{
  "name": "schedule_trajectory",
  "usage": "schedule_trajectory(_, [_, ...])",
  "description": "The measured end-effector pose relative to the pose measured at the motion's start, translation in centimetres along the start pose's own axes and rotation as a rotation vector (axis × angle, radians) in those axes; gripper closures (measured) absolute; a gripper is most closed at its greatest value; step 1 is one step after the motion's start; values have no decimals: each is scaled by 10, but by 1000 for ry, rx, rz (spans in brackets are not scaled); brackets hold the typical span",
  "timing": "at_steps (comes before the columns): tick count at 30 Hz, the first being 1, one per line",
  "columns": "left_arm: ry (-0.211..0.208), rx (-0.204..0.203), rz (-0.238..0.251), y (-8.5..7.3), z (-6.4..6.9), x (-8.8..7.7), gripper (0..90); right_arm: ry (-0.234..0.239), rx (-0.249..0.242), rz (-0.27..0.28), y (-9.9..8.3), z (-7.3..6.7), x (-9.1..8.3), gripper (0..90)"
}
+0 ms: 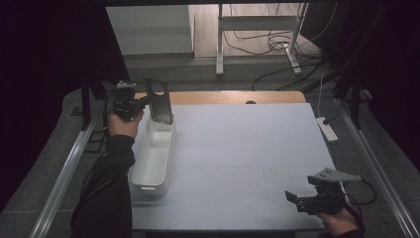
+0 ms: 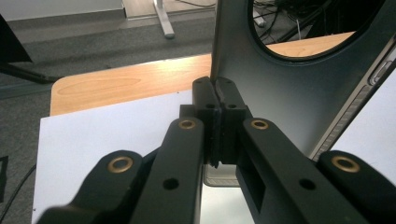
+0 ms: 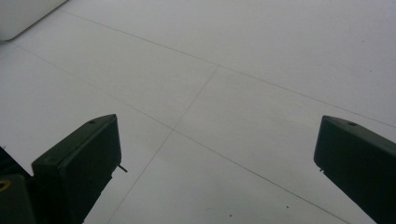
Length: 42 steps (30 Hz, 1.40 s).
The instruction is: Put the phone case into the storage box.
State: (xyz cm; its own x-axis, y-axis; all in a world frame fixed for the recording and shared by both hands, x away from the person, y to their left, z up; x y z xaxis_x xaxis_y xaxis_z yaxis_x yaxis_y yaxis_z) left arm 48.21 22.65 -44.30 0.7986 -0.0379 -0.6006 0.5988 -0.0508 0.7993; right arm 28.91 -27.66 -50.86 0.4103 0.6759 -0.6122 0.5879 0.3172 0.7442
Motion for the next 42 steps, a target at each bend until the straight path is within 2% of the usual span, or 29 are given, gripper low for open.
schedule_trajectory(7, [4, -2, -5, -7, 0, 7, 892, 4, -1, -4, 0, 0, 0, 12])
schedule_trajectory(14, [-2, -32, -4, -13, -2, 12, 893, 7, 1, -6, 0, 0, 1, 13])
schedule_trajectory(25, [6, -31, -6, -14, -4, 12, 893, 8, 1, -11, -1, 0, 1, 16])
schedule_trajectory(42, [26, -35, -36, -31, -5, 26, 893, 9, 3, -19, -1, 0, 2, 20])
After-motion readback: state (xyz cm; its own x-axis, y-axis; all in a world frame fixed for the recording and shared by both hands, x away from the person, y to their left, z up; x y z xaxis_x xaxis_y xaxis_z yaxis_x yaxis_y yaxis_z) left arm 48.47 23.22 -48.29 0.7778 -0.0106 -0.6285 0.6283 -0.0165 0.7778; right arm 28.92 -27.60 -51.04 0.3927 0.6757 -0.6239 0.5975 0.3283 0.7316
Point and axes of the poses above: each handheld gripper's, and its own axes: x roughly forward along the jaws, y roughly out of its top, z roughly to its right, the point moved 8 cm from there along x, roughly forward along the jaws, and after that the axes turned 15 degrees about y, right-handed, at the moved point
